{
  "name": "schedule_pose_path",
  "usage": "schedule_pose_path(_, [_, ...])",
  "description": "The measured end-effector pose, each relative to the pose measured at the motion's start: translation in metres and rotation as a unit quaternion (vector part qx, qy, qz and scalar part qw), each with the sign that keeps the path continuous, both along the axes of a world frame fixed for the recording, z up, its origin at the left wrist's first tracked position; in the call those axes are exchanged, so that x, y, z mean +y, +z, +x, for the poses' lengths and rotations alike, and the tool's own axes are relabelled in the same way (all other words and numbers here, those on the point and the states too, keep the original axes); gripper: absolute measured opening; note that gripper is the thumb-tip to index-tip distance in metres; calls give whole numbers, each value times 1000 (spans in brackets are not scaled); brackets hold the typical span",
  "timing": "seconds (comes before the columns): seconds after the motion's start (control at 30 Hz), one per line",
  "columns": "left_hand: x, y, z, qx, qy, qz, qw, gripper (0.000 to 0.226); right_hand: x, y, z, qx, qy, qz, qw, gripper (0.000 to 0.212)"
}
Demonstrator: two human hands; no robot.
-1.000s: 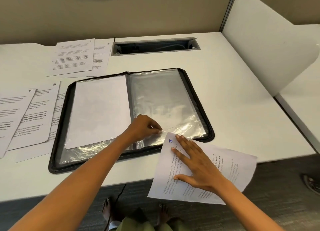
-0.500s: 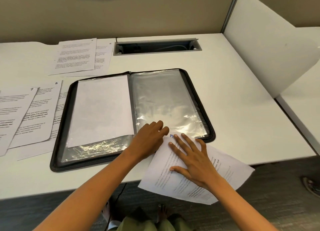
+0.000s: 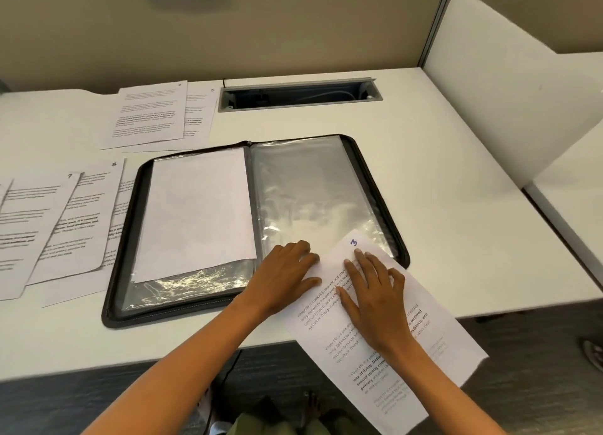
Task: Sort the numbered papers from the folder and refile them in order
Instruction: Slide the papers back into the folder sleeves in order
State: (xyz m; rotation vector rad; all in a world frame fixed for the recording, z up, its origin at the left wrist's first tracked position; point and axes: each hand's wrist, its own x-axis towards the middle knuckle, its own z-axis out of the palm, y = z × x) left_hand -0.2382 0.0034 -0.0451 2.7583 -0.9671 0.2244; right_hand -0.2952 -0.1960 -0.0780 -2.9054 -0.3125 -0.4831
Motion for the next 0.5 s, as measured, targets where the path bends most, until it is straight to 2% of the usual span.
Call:
schedule_pose_path(0.07, [0, -1, 0, 8, 9, -27, 1000, 27, -1, -4, -5, -64, 70, 38, 995, 37])
schedule_pose_path(0.1, [-1, -1, 1, 14, 18, -45, 999, 24, -1, -5, -8, -63, 113, 50, 990, 34])
schedule_pose_path(0.2, [-1, 3, 2, 7, 31, -83, 996, 15, -4, -7, -11, 23, 200, 25, 979, 41])
schedule_pose_path(0.27, [-3, 4, 1, -17, 26, -91, 995, 16, -5, -5, -8, 67, 199, -11, 978, 49])
schedule_pose_path(0.33, [-5, 5, -1, -42, 18, -82, 996, 28, -2, -2, -4, 97, 179, -40, 978, 56])
schedule_pose_path(0.5, [-9, 5, -5, -60, 23, -55, 996, 35, 13, 0, 8, 136, 114, -47, 983, 68])
